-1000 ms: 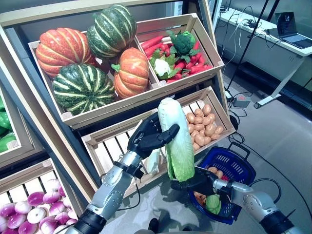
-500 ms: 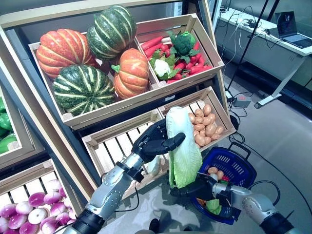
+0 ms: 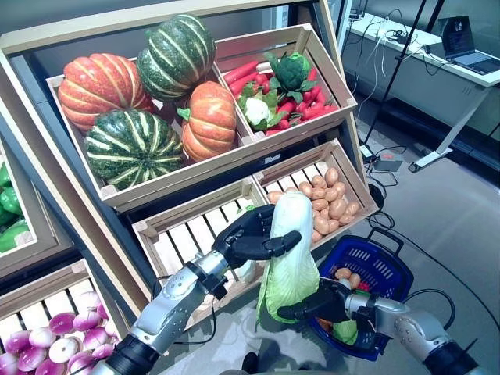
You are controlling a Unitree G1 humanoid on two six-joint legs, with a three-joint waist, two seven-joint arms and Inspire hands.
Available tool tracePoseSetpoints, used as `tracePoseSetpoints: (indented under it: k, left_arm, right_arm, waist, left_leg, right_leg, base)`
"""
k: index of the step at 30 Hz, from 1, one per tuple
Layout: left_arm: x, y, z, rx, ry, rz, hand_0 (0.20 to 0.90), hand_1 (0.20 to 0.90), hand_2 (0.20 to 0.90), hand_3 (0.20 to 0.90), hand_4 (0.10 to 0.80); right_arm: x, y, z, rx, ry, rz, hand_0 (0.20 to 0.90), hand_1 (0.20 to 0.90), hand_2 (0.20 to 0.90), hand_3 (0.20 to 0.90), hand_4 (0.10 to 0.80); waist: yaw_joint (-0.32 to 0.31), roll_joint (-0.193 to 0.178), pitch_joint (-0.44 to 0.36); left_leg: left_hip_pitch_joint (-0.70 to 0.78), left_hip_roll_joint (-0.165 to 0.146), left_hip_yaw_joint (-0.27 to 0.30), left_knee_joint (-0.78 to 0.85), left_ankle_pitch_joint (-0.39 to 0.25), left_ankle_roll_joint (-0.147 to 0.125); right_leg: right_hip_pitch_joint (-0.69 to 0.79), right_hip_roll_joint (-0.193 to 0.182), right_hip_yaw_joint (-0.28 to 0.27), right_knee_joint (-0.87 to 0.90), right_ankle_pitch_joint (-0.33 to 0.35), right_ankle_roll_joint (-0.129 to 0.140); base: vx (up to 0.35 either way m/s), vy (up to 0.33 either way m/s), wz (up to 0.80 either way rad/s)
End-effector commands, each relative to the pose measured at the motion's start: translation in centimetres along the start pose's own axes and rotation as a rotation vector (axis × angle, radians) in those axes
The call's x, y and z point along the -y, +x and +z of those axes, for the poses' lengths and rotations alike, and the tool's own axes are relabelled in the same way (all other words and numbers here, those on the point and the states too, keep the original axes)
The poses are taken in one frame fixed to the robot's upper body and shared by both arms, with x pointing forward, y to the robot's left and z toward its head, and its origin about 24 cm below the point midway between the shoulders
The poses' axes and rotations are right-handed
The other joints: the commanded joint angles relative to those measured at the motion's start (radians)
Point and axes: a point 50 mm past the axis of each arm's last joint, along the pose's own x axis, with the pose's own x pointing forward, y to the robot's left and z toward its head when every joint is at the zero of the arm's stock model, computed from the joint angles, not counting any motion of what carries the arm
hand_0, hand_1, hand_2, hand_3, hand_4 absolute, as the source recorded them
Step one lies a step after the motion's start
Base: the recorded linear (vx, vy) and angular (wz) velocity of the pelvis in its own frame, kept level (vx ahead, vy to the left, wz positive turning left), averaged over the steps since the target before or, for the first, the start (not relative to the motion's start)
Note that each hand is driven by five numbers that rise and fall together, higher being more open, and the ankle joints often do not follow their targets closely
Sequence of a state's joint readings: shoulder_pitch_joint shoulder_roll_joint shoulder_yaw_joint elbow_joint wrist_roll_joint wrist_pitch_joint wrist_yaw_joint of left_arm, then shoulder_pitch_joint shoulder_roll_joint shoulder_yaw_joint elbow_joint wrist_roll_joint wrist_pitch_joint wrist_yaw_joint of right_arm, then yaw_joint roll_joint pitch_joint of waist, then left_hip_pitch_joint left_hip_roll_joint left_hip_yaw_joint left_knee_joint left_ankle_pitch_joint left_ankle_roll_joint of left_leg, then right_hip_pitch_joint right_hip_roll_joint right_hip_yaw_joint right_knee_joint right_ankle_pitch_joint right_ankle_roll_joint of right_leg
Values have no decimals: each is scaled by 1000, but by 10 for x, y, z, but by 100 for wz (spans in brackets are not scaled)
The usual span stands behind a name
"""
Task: Put vegetables into the basket
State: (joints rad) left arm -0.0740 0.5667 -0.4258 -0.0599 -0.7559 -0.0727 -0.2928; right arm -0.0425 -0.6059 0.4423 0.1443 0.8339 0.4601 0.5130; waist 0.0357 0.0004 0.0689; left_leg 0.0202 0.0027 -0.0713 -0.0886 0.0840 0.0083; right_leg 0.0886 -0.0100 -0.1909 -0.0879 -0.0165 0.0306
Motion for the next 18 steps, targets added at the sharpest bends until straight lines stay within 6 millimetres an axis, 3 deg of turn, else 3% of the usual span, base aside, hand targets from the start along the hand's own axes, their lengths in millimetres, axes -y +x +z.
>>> tracePoseSetpoints:
  k: [1, 14, 15, 16, 18]
  left_arm:
    - [-2, 5, 37, 176, 119, -61, 300, 300, 300, 300, 400]
    - [-8, 2, 47, 256, 99, -11, 300, 300, 300, 300, 400]
    - [-6, 3, 46, 259, 87, -14, 300, 300, 300, 300, 400]
    - [-4, 4, 45, 265, 62, -23, 300, 300, 300, 300, 400]
    - [-3, 6, 44, 268, 42, -30, 300, 300, 300, 300, 400]
  right_arm:
    - [-12, -12, 46, 249, -67, 123, 900, 900, 900, 900, 800]
    - [-11, -13, 41, 256, -45, 117, 900, 900, 900, 900, 800]
    - [-12, -12, 42, 259, -44, 123, 524, 524, 524, 524, 549]
    - [-13, -10, 43, 273, -37, 123, 300, 300, 300, 300, 400]
    - [-15, -9, 44, 285, -30, 132, 300, 300, 300, 300, 400]
  waist:
    - [5, -49, -71]
    - [9, -52, -64]
    - [9, -52, -64]
    - [9, -52, -65]
    - [9, -52, -65]
  left_leg:
    - [4, 2, 15, 1, -49, -4]
    - [5, 1, 7, 1, -50, -5]
    - [5, 0, 6, 1, -49, -5]
    - [6, 0, 6, 1, -50, -5]
    - [7, 0, 7, 1, -51, -5]
  right_leg:
    - [-33, -93, 54, 1, 93, 72]
    - [-30, -94, 50, 1, 90, 68]
    - [-30, -93, 51, 1, 90, 68]
    - [-29, -93, 51, 1, 90, 69]
    - [-29, -94, 52, 1, 89, 69]
  base:
    - [0, 0, 0]
    - [0, 0, 0]
    - [0, 0, 0]
    - [0, 0, 0]
    - [0, 0, 0]
